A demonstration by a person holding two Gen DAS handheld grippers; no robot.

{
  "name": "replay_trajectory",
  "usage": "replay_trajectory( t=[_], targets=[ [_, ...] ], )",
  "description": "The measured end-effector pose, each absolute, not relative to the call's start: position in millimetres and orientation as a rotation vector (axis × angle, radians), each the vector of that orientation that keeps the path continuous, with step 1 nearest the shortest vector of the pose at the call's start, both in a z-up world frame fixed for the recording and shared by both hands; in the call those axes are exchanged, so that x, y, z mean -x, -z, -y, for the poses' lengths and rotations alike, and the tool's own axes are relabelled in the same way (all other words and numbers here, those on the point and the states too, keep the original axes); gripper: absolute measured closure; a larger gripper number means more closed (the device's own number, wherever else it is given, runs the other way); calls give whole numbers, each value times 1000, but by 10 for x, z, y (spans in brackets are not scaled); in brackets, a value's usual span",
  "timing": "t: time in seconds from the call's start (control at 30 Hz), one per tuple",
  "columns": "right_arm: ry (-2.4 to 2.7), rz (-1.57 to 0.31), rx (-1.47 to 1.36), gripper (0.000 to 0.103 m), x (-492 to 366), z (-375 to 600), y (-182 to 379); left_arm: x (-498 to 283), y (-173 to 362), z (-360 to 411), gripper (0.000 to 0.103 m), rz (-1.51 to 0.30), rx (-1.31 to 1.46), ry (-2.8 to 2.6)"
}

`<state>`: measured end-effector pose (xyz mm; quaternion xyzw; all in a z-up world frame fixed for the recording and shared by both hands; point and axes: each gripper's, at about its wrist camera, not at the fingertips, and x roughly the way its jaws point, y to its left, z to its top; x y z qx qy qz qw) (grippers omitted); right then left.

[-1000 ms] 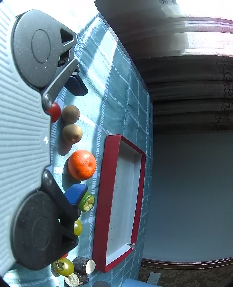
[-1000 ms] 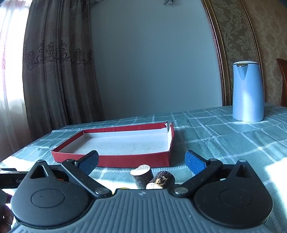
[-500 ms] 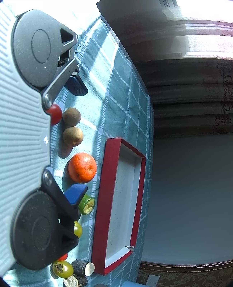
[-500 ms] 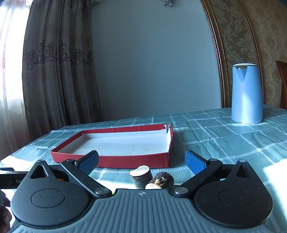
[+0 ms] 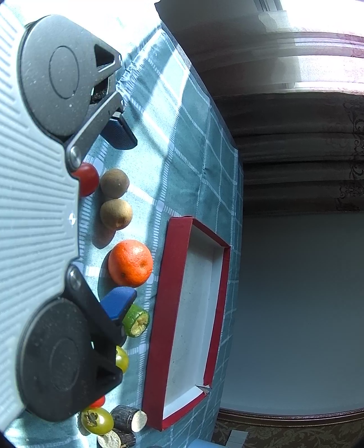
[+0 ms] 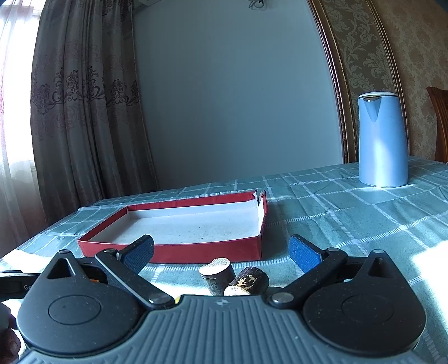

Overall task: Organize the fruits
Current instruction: 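Move the right tool toward the dark bark-covered wooden pieces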

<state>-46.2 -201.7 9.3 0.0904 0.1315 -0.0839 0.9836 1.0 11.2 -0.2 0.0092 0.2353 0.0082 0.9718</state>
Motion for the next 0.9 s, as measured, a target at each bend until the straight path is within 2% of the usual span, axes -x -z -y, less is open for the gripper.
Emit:
replay_trajectory(
  t=[0.9],
  targets=[
    [199,-308,-176,0,404,2004,-70,82,-11,-116,0,-445,-21,-15]
  ],
)
